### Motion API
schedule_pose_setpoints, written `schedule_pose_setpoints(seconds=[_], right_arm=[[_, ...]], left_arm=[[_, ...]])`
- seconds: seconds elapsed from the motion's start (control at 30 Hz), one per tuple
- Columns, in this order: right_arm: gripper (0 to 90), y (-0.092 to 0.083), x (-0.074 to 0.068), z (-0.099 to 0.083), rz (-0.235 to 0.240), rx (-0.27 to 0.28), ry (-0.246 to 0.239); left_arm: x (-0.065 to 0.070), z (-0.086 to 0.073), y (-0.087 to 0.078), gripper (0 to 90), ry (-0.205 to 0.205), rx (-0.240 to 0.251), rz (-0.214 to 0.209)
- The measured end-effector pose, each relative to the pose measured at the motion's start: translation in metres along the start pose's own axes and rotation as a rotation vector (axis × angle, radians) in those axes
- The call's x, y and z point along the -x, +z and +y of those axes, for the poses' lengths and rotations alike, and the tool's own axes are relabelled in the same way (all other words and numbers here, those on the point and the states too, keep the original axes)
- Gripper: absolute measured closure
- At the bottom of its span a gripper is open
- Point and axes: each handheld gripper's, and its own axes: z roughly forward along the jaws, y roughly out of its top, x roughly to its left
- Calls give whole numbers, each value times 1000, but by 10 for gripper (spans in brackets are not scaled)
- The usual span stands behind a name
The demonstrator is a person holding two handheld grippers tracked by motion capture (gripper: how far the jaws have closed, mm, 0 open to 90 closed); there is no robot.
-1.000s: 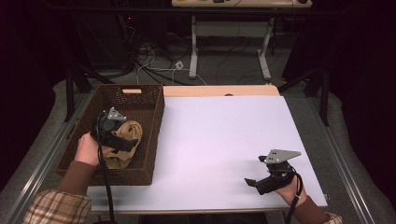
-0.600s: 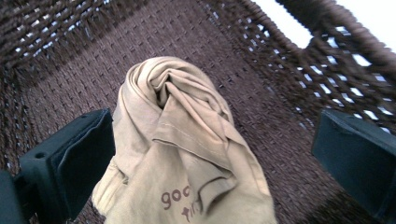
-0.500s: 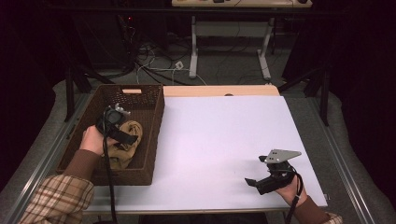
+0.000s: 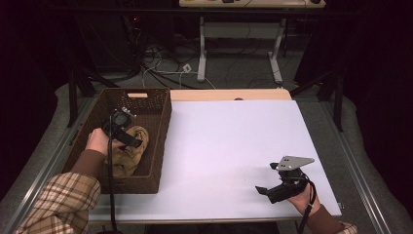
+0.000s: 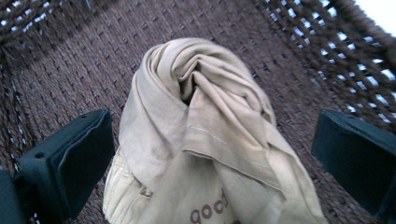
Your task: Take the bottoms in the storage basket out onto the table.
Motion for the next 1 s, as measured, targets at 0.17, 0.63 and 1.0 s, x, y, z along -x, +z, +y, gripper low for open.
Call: schedule_pose_setpoints(seconds=[0.17, 0.63, 1.0], right_arm=[[5, 0, 0, 0, 1, -1, 1], [5, 0, 0, -1, 3, -2, 1], [5, 1, 0, -1, 8, -4, -1]], left_arm=[[-2, 1, 9, 0, 0, -17, 5], [-10, 3, 35, 0, 2, -96, -2], [-14, -2, 53, 0, -14, -196, -21]])
